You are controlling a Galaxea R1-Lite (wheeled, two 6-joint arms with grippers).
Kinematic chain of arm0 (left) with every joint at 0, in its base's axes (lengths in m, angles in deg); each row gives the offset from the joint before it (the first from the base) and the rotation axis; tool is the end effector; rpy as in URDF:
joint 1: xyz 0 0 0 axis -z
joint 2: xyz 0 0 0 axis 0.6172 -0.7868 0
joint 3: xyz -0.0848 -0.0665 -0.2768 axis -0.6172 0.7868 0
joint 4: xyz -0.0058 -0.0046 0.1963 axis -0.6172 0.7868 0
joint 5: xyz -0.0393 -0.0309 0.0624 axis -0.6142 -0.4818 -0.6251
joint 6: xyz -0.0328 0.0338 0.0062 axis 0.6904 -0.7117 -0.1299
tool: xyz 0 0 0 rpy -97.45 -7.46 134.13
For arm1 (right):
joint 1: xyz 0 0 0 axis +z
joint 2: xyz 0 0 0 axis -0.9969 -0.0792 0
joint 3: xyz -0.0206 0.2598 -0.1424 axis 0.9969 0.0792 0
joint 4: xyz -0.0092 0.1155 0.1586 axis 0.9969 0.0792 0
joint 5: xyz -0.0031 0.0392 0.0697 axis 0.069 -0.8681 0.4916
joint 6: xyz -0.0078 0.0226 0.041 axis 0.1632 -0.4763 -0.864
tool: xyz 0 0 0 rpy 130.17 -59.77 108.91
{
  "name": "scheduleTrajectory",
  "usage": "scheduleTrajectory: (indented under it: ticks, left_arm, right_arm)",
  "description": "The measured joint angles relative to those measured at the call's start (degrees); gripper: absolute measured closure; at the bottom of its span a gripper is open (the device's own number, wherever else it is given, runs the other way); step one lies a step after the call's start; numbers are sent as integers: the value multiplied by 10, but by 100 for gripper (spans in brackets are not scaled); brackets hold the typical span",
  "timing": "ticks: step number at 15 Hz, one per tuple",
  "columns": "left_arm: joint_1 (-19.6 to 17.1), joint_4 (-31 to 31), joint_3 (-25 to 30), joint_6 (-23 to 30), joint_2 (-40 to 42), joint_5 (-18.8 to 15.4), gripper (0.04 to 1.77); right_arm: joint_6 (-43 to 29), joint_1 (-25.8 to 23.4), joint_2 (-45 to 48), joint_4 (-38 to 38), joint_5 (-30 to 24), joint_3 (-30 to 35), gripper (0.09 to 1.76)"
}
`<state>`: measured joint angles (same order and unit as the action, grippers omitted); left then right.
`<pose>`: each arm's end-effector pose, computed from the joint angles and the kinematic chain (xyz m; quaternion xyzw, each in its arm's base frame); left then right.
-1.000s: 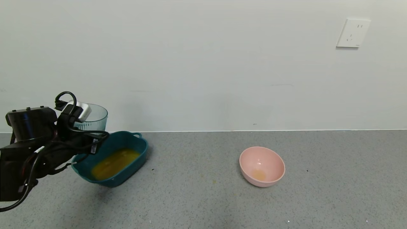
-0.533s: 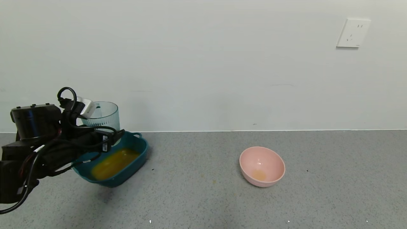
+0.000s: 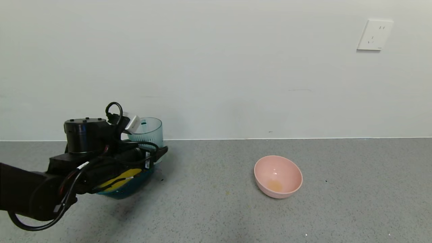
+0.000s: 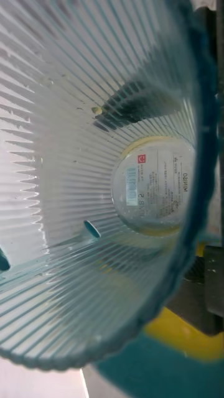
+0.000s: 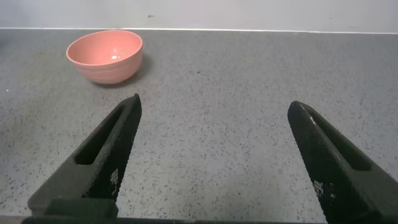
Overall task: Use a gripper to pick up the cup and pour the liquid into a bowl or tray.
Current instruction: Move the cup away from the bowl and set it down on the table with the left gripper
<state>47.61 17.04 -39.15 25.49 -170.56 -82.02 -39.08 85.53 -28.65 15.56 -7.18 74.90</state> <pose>0.3282 -0.0564 0.1233 0.0643 0.1659 -0.1042 0.9785 0.0118 0.0000 0.0762 0.0151 -0.0029 0.0007 0.9999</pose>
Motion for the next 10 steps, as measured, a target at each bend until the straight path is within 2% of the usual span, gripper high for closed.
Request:
scheduleTrajectory:
  ticks: [6,10]
  left_arm:
    - [81,-2,-40,44,-60,39,51]
    - [135,-6,-91,93,-119,85,51]
  right_arm:
    - [0,0,0,0,0,0,14]
    - [0,0,0,0,0,0,14]
